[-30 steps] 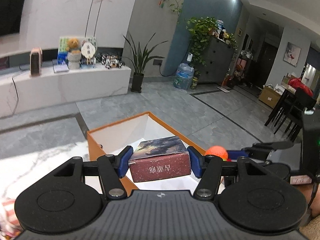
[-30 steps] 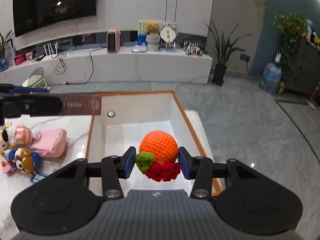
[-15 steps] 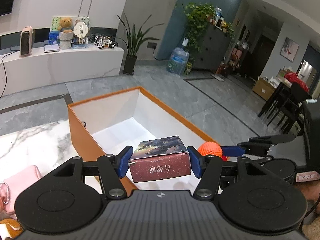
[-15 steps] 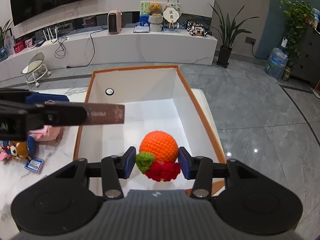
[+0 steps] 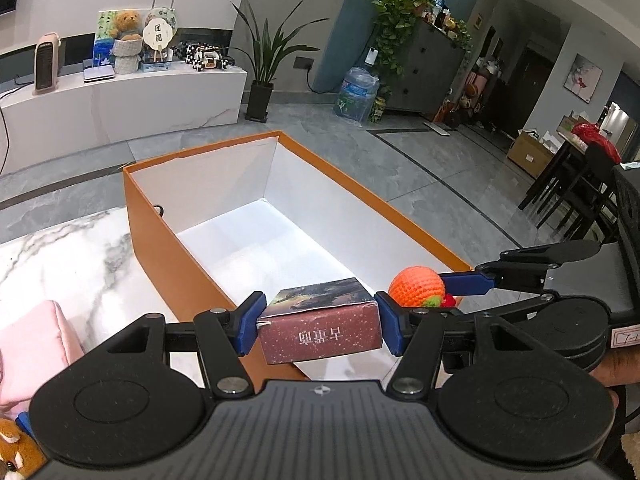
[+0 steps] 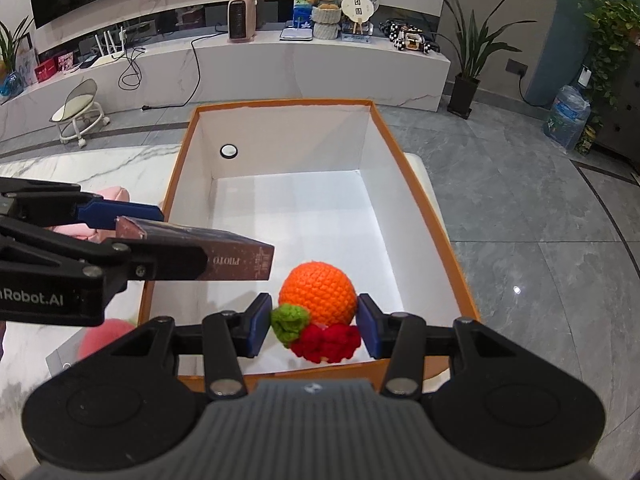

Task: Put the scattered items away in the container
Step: 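Open both tools to drop the book and fruit into the box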

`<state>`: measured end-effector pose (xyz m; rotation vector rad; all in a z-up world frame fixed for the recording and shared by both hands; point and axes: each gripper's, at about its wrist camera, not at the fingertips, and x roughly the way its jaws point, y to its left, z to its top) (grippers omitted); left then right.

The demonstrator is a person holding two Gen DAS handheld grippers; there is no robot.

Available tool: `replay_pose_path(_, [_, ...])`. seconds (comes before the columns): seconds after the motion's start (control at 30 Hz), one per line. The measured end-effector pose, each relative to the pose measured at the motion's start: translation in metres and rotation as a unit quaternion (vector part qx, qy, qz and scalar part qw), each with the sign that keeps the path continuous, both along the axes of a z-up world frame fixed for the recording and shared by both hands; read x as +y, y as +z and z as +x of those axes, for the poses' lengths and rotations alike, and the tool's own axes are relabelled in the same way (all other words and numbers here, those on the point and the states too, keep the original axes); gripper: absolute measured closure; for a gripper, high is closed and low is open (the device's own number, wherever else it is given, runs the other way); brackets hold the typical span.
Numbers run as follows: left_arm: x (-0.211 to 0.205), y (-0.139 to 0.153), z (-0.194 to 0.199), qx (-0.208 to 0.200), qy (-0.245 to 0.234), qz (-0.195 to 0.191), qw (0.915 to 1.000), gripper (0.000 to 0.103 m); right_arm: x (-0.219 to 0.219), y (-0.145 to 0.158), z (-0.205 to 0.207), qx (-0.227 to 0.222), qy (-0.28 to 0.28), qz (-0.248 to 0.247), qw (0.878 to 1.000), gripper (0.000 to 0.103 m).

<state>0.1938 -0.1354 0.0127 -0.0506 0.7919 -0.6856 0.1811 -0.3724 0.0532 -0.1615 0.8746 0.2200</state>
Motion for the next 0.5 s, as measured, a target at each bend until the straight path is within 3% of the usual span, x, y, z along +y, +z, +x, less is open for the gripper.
replay_pose_path(0.17, [-0.0016,-0.0007,-0.0009,0.006,-0.008,-0.012,0.9999,0.036,0.0021,-0.0014,0.0007,0.001,0.001,-0.005,1.000,0.053])
replay_pose_path(0.27, [-0.0004,0.0013,-0.0014,0.008,-0.003,-0.019,0.9998,0.036,0.0037,-0.0019,-0.0005,-0.005,-0.003,-0.015,1.000,0.042])
replay_pose_path(0.5, [0.0020,0.0030,-0.0026,0.006,0.004,-0.020,0.9998,0.036,0.0025,-0.0006,-0.0009,-0.007,-0.003,-0.013,1.000,0.042])
